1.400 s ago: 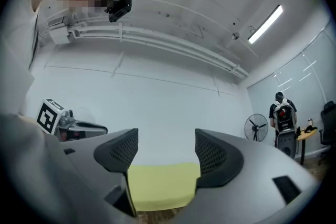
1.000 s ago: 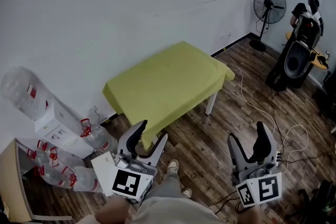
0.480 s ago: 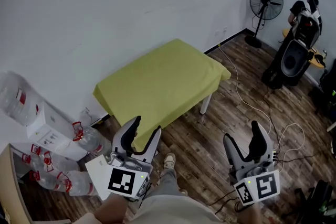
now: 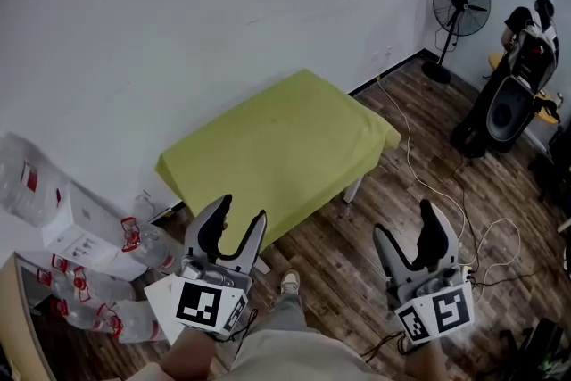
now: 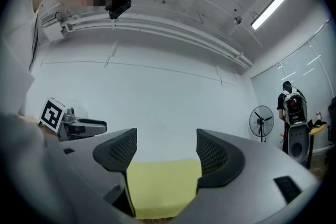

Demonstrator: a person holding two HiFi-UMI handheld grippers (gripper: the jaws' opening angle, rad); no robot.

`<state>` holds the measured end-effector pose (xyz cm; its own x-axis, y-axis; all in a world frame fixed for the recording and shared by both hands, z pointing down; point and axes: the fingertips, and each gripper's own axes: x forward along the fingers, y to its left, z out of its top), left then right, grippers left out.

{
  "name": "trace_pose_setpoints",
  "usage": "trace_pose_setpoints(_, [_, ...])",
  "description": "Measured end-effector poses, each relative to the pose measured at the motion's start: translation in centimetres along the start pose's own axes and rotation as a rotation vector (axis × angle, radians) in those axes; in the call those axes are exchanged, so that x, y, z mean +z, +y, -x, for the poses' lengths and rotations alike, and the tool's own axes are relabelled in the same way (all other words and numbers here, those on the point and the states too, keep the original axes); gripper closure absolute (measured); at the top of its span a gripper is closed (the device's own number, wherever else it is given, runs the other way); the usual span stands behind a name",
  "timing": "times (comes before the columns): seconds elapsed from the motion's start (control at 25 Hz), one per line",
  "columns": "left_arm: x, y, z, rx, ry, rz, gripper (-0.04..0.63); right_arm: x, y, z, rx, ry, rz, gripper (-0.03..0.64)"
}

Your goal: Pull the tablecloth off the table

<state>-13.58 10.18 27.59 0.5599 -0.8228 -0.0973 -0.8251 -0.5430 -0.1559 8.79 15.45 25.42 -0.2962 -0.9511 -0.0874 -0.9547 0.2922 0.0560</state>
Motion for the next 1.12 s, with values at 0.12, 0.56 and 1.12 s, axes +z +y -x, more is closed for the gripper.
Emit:
trace_pose_setpoints(0.12, [-1.1, 2.2, -2.3, 0.005, 0.022, 0.017, 0.367, -0.6, -0.5, -3.0, 0.004, 0.028, 0.009, 0.258])
trace_pose_setpoints(0.56, [-7.4, 9.5, -11.7, -0.035, 0.134, 0.062, 0.367, -6.1, -3.5, -15.1, -0.006, 0.165, -0.06, 0.258])
trace_pose_setpoints(1.12, [-18.3, 15.9, -24.5, -0.082, 0.302, 0.17, 0.366, -15.7, -9.9, -29.3, -0.027, 0.341, -0.177, 0.247])
